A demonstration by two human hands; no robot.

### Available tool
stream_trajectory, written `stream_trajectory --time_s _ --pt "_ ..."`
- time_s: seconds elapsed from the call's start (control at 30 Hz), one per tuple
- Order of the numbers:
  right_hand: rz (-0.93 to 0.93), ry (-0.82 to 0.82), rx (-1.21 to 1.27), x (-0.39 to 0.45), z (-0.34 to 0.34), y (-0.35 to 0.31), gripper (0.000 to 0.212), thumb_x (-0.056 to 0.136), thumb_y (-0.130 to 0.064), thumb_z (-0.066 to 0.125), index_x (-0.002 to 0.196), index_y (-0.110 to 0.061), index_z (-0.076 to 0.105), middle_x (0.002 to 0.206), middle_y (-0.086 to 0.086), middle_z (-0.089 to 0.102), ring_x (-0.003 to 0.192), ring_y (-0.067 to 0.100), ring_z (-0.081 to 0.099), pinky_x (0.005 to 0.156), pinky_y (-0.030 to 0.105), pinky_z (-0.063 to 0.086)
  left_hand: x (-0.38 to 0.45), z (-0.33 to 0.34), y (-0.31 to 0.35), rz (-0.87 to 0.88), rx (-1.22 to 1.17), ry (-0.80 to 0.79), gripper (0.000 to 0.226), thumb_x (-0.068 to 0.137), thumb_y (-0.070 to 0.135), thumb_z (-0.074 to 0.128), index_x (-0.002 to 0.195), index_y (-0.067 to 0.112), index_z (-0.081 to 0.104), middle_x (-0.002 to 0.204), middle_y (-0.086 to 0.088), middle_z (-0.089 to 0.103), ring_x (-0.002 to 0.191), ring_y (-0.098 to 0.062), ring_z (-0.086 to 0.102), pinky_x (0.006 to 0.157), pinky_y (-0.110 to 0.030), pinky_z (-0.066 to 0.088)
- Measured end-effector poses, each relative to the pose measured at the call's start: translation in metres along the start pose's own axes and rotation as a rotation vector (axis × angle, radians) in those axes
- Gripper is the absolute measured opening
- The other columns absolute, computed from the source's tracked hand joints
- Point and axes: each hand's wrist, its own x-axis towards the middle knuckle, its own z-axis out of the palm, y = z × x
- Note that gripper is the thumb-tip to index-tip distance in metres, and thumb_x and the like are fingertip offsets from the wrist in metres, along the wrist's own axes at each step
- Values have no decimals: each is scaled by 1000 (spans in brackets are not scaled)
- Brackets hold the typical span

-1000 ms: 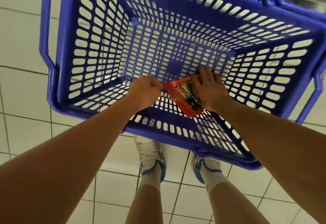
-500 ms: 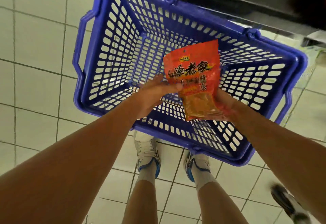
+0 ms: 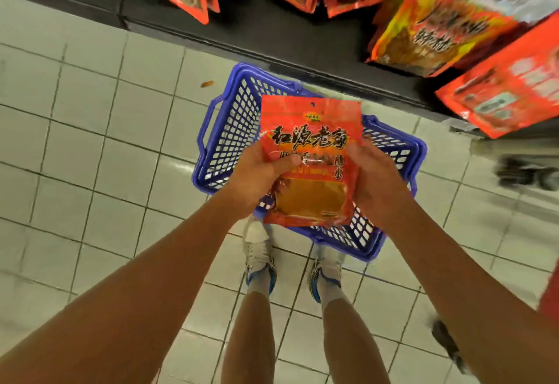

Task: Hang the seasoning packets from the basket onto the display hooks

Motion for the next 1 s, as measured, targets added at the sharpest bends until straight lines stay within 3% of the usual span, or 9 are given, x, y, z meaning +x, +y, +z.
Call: stream_trajectory --time_s 0.07,0.23,0.33,0.47,0.57,0.63,0.73,0.9,1.0 --pt "-97 24 -108 -36 32 -34 12 86 -10 72 96 -14 76 100 13 77 91 30 73 88 55 58 -37 -3 36 96 17 -35 36 89 12 75 124 10 66 114 -14 75 106 -42 70 92 -59 57" --pt "-480 70 -160 -139 85 -152 29 82 6 70 70 -21 66 62 -10 66 55 9 59 55 25 48 -139 3 163 360 114 -106 6 87 16 78 93 16 78 88 -4 79 77 -17 74 66 -32 61" --pt "-615 75 -146 -220 115 -233 16 73 -3 69 74 -19 72 69 -5 70 64 18 60 64 28 50 -206 15 257 506 136 -156 17 91 25 74 84 10 74 70 2 68 61 -10 59 53 -25 51" --pt "-817 49 -7 -331 154 -326 15 72 -7 66 79 -16 75 78 3 72 76 24 64 78 38 53 -300 41 370 724 192 -253 28 93 39 68 74 20 76 69 6 59 63 -8 50 61 -24 39" --pt "-976 109 3 -402 168 -381 11 82 -25 70 89 -19 77 90 2 78 81 19 71 77 38 60 -365 66 434 847 230 -344 49 87 48 67 82 -1 67 74 -4 57 69 -15 52 64 -29 41" --pt "-1026 160 0 -445 166 -410 13 83 -32 71 87 -23 80 93 3 78 84 21 73 77 41 61 -403 82 466 872 224 -421 53 89 42 70 93 -10 61 82 -15 60 76 -25 54 71 -42 45" --pt "-1108 221 54 -496 157 -454 14 76 -26 76 84 -14 77 92 10 77 85 27 72 79 51 59 -448 108 503 960 266 -467 42 97 27 65 90 -14 61 81 -14 59 72 -21 55 68 -38 43" --pt "-1242 275 48 -556 139 -514 9 72 -25 74 78 -17 77 83 7 76 75 23 71 79 52 58 -514 167 554 1169 219 -445 20 87 42 64 90 28 77 93 7 77 84 -9 68 73 -29 57" --pt "-1301 256 -2 -584 123 -547 10 77 -30 75 81 -22 79 87 10 78 78 25 74 77 51 61 -538 204 585 1346 192 -302 25 88 48 58 69 44 74 65 23 68 62 9 55 58 -16 43"
